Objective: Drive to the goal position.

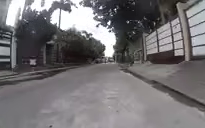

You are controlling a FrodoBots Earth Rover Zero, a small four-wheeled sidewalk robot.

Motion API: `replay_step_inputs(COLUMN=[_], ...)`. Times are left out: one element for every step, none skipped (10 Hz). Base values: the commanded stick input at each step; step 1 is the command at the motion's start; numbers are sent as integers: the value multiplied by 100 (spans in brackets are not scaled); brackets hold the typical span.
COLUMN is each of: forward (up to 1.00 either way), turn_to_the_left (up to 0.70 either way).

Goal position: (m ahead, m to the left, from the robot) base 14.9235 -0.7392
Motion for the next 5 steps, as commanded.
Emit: replay_step_inputs(forward=[70, 70, 70, 70, 70], turn_to_the_left=[-35, -35, -14, -3, 0])
